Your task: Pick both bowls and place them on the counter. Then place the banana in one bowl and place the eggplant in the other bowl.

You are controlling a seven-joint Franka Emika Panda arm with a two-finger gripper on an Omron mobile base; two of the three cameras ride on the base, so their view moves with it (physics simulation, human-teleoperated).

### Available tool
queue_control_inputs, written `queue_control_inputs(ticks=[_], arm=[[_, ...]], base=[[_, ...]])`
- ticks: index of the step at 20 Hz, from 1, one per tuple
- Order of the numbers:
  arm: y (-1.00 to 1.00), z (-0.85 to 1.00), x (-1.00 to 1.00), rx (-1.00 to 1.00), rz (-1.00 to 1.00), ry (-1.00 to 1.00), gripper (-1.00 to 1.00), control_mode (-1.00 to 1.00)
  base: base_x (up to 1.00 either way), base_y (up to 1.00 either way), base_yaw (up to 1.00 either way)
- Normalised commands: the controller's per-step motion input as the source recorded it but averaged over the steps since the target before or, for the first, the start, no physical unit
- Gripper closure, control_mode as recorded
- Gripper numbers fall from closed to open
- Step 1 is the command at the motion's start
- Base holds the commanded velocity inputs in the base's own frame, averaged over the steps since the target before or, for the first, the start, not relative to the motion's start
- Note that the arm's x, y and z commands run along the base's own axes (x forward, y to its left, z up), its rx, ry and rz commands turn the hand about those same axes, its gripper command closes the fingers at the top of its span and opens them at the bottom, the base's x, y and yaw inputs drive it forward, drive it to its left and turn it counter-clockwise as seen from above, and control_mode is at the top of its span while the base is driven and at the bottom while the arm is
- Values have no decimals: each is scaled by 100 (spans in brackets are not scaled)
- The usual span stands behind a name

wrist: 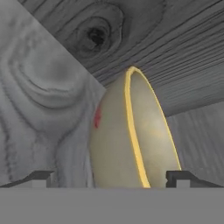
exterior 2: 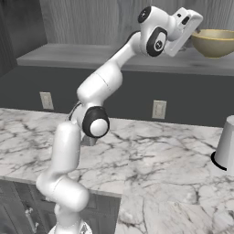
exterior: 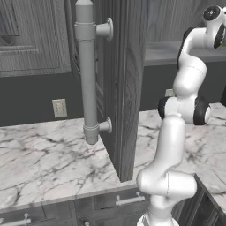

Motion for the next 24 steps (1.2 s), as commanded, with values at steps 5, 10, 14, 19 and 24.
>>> queue_control_inputs(ticks=[5, 10, 14, 19, 24], arm=[[-19, 0, 33, 0, 0, 4, -100, -100], [-16, -5, 12, 0, 1, 4, -100, -100], [-3, -39, 0, 0, 0, 18, -100, -100], [0, -50, 0, -1, 0, 23, 100, -100], [-1, -32, 4, -1, 0, 15, 100, -100]], base=[[0, 0, 0], [0, 0, 0], [0, 0, 0], [0, 0, 0], [0, 0, 0]])
